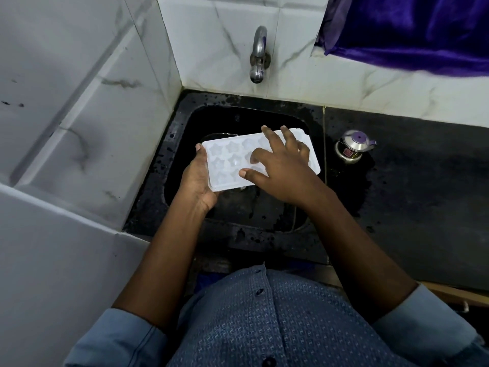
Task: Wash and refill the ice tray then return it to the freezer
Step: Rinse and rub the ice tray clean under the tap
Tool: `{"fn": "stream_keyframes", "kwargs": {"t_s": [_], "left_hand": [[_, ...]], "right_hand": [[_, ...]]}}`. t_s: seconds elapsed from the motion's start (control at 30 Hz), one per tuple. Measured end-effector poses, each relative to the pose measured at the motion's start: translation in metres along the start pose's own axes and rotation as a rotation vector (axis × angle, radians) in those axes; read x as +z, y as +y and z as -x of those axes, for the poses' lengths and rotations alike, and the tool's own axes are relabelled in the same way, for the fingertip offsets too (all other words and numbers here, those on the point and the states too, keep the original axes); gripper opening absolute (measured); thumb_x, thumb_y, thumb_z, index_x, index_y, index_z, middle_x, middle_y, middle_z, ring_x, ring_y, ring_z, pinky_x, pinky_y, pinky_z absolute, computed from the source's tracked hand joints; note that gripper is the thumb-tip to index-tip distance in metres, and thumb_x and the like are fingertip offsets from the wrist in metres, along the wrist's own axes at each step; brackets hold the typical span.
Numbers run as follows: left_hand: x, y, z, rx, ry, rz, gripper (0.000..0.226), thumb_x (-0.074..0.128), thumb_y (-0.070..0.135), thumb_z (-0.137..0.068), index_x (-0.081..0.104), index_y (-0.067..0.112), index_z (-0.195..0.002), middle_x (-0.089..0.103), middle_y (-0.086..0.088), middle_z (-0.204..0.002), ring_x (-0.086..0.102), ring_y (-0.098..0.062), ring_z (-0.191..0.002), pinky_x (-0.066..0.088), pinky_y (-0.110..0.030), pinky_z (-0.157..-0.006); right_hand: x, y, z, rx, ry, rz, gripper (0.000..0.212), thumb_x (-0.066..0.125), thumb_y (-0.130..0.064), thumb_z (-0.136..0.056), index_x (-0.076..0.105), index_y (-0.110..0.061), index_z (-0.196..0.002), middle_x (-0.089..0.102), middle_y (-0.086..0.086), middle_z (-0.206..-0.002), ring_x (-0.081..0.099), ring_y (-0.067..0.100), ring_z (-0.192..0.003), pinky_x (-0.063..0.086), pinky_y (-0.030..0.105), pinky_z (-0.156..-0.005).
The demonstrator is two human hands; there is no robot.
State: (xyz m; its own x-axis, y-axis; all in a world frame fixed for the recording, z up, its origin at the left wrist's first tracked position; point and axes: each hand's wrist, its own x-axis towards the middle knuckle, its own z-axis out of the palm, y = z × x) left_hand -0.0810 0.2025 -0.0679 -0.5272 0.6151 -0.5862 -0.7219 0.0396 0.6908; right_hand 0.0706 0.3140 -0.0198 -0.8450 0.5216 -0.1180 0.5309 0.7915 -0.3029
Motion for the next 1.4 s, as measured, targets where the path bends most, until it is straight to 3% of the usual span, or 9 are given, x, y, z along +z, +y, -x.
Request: {"fn": "stream_keyframes", "kwargs": {"t_s": [0.07, 0.23, 0.37, 0.53, 0.67, 0.8, 1.0, 1.17, 1.4], "left_hand": [[-0.001, -0.001, 0.000, 0.005, -0.002, 0.001, 0.076, 0.026, 0.067, -0.108, 0.064, 0.010, -0.140, 0.073, -0.019, -0.130, 0.074, -0.040, -0.114, 0.063, -0.052, -0.085], [0.000, -0.001, 0.003, 0.013, -0.024, 0.010, 0.074, 0.027, 0.066, -0.108, 0.063, 0.009, -0.139, 0.074, -0.019, -0.129, 0.075, -0.040, -0.111, 0.065, -0.050, -0.073], [0.001, 0.000, 0.003, 0.010, -0.006, 0.007, 0.075, 0.025, 0.066, -0.108, 0.064, 0.009, -0.138, 0.075, -0.019, -0.127, 0.075, -0.039, -0.111, 0.065, -0.048, -0.079], [0.000, 0.002, 0.003, 0.020, -0.001, 0.024, 0.073, 0.026, 0.066, -0.108, 0.066, 0.010, -0.134, 0.076, -0.018, -0.126, 0.077, -0.038, -0.106, 0.065, -0.049, -0.070], [-0.003, 0.002, 0.003, 0.015, -0.004, 0.038, 0.073, 0.027, 0.065, -0.109, 0.065, 0.009, -0.136, 0.074, -0.020, -0.129, 0.076, -0.038, -0.110, 0.065, -0.048, -0.077], [-0.006, 0.004, 0.004, 0.006, 0.010, 0.041, 0.072, 0.027, 0.064, -0.109, 0.067, 0.008, -0.132, 0.076, -0.020, -0.123, 0.078, -0.039, -0.102, 0.065, -0.050, -0.067], [-0.011, 0.002, 0.000, -0.005, 0.009, 0.052, 0.075, 0.032, 0.066, -0.108, 0.062, 0.007, -0.141, 0.073, -0.021, -0.130, 0.072, -0.042, -0.118, 0.058, -0.060, -0.097], [-0.010, 0.004, 0.006, -0.009, -0.022, 0.065, 0.073, 0.030, 0.065, -0.108, 0.065, 0.006, -0.134, 0.074, -0.023, -0.126, 0.076, -0.039, -0.106, 0.065, -0.052, -0.082], [-0.009, 0.006, 0.006, -0.006, -0.007, 0.051, 0.072, 0.032, 0.065, -0.108, 0.064, 0.006, -0.136, 0.075, -0.022, -0.125, 0.077, -0.039, -0.106, 0.065, -0.050, -0.081]], "right_hand": [[0.000, -0.001, 0.001, -0.018, -0.009, -0.014, 0.050, 0.044, -0.072, -0.098, 0.062, -0.037, -0.128, 0.002, 0.001, -0.175, -0.010, 0.033, -0.160, 0.002, 0.060, -0.123], [0.002, 0.003, 0.000, 0.014, -0.009, -0.023, 0.054, 0.043, -0.072, -0.098, 0.055, -0.040, -0.139, 0.000, 0.000, -0.175, -0.011, 0.033, -0.160, 0.001, 0.060, -0.123], [0.002, 0.001, 0.000, -0.018, -0.036, -0.013, 0.052, 0.044, -0.073, -0.097, 0.058, -0.038, -0.134, 0.000, 0.001, -0.175, -0.011, 0.033, -0.160, 0.001, 0.060, -0.123], [0.002, 0.006, -0.005, -0.004, -0.006, -0.039, 0.050, 0.044, -0.072, -0.098, 0.054, -0.045, -0.138, 0.000, 0.000, -0.175, -0.011, 0.032, -0.159, 0.000, 0.059, -0.122], [0.004, 0.000, -0.004, -0.044, -0.007, -0.049, 0.048, 0.046, -0.070, -0.098, 0.062, -0.039, -0.130, 0.004, 0.000, -0.175, -0.010, 0.031, -0.160, -0.001, 0.056, -0.122], [0.004, -0.006, -0.004, -0.099, 0.004, -0.070, 0.051, 0.048, -0.069, -0.098, 0.054, -0.042, -0.141, 0.003, -0.001, -0.175, -0.010, 0.032, -0.160, -0.001, 0.056, -0.122], [0.009, -0.010, -0.011, -0.142, -0.028, 0.013, 0.056, 0.046, -0.073, -0.097, 0.051, -0.045, -0.145, -0.002, 0.001, -0.175, -0.014, 0.036, -0.159, -0.005, 0.058, -0.123], [0.011, -0.013, -0.011, -0.160, -0.031, 0.032, 0.058, 0.043, -0.077, -0.095, 0.054, -0.045, -0.143, -0.001, 0.001, -0.175, -0.014, 0.036, -0.159, -0.004, 0.060, -0.123], [0.011, -0.017, -0.011, -0.133, -0.057, 0.051, 0.058, 0.042, -0.075, -0.097, 0.051, -0.045, -0.146, -0.003, 0.001, -0.175, -0.014, 0.035, -0.159, -0.005, 0.059, -0.124]]}}
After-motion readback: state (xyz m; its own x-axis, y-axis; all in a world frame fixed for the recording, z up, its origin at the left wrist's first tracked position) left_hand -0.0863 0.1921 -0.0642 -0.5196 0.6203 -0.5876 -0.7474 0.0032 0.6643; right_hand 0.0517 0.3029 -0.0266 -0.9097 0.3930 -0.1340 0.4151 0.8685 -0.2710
